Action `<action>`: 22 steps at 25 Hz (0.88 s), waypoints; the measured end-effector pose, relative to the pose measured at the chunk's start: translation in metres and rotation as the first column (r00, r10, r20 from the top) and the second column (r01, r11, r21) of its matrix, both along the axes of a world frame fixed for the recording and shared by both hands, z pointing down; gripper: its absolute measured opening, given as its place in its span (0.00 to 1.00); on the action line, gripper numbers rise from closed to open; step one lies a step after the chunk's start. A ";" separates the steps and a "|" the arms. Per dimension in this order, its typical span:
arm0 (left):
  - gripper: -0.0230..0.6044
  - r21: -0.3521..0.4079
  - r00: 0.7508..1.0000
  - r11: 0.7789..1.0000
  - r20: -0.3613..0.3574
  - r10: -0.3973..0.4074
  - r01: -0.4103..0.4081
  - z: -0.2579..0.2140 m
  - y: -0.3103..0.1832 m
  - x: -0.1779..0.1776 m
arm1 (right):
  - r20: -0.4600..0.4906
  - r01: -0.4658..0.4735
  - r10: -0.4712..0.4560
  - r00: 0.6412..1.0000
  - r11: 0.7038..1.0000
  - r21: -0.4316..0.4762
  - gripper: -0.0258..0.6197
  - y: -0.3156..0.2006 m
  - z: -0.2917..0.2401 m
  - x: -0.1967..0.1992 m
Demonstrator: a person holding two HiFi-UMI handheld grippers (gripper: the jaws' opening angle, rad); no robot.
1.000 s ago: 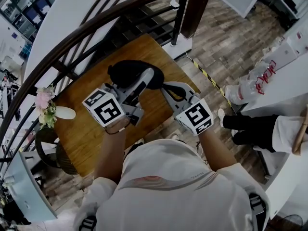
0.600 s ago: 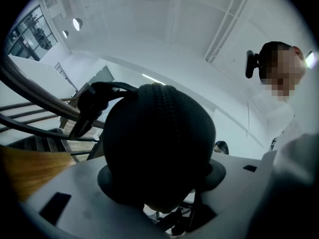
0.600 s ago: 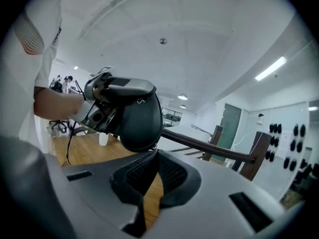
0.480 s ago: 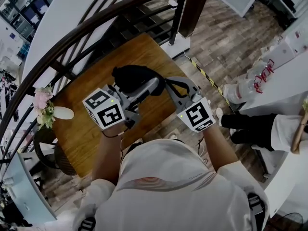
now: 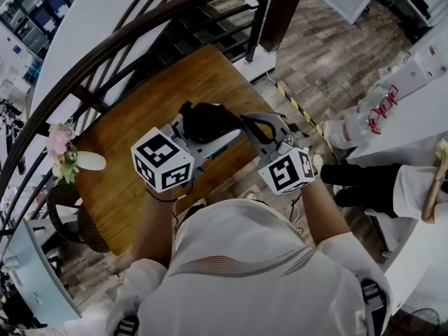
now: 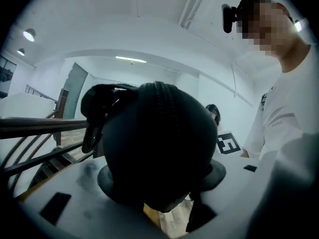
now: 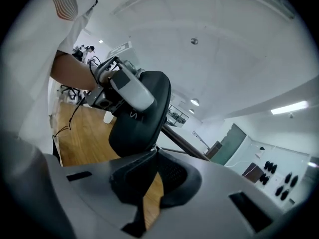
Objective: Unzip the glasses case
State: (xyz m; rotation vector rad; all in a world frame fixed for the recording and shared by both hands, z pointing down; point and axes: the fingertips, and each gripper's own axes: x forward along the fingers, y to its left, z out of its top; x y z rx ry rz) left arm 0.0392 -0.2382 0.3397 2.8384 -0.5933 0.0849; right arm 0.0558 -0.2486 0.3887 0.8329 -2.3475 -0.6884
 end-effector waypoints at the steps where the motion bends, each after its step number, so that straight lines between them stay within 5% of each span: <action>1: 0.44 0.002 1.000 1.000 0.013 0.004 -0.004 0.003 0.001 0.001 | -0.012 0.004 -0.004 1.000 1.000 0.013 0.12 0.001 -0.001 -0.001; 12: 0.44 -0.001 0.965 0.997 0.251 0.072 -0.074 0.051 0.020 0.020 | -0.075 0.062 -0.056 0.996 0.994 0.086 0.12 0.014 -0.017 -0.010; 17: 0.44 -0.033 0.950 0.997 0.302 0.079 -0.073 0.072 0.021 0.022 | -0.151 0.102 -0.081 0.985 0.985 0.138 0.12 0.016 -0.028 -0.020; 22: 0.44 -0.006 0.906 0.999 0.421 0.038 -0.039 0.096 0.020 0.021 | -0.262 0.140 -0.089 0.961 0.973 0.184 0.12 0.022 -0.021 -0.024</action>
